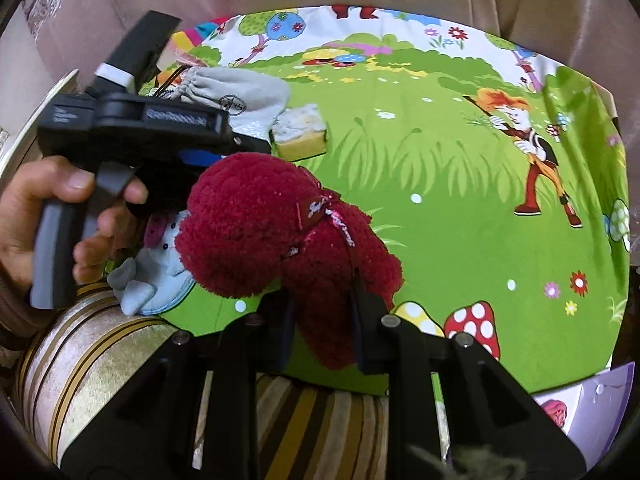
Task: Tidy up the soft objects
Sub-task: 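Grasp the red fuzzy plush with the right tool while the left tool grasps the white foam block, then carry plush and foam block to the box and open both tools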
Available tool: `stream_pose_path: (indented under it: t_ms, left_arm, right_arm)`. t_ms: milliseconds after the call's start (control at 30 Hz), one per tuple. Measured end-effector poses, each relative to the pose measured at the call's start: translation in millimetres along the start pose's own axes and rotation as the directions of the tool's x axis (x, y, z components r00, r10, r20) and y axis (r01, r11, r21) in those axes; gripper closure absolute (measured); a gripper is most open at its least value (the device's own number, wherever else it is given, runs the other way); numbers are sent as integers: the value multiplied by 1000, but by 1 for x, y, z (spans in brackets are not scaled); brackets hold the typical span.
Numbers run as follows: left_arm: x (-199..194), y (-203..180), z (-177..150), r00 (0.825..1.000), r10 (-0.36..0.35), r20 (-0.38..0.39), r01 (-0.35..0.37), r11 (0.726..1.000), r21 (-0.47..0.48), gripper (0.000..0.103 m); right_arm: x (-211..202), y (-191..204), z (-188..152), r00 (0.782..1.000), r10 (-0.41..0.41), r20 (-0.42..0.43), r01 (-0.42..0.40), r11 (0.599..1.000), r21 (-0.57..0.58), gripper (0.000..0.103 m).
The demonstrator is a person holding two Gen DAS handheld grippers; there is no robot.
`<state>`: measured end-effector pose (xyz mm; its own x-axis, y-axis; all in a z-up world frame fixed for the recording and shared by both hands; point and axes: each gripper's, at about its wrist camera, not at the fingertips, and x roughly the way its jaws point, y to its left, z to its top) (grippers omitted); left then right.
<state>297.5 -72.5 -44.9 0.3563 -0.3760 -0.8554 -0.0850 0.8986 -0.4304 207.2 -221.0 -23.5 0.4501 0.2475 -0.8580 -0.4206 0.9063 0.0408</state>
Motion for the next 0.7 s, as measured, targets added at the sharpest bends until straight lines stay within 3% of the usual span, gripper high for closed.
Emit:
stream_pose_path:
  t_ms: [33, 200, 367, 700]
  left_arm:
    - [2, -1, -1, 1000, 10, -2, -10, 1000, 14, 61]
    - [-8, -6, -7, 1000, 0, 26, -1, 999, 40, 62]
    - [-35, -17, -30, 996, -63, 64, 60, 997, 51, 62]
    - [-65, -49, -92, 979, -195, 64, 192, 980, 47, 63]
  right_arm:
    - [-2, -1, -2, 1000, -4, 2, 4, 1000, 4, 76]
    - [-9, -6, -7, 1000, -28, 12, 28, 999, 33, 76]
    - [-22, -8, -15, 998, -55, 26, 53, 997, 56, 76]
    - [-55, -6, -36, 991, -123, 59, 117, 989, 90, 76]
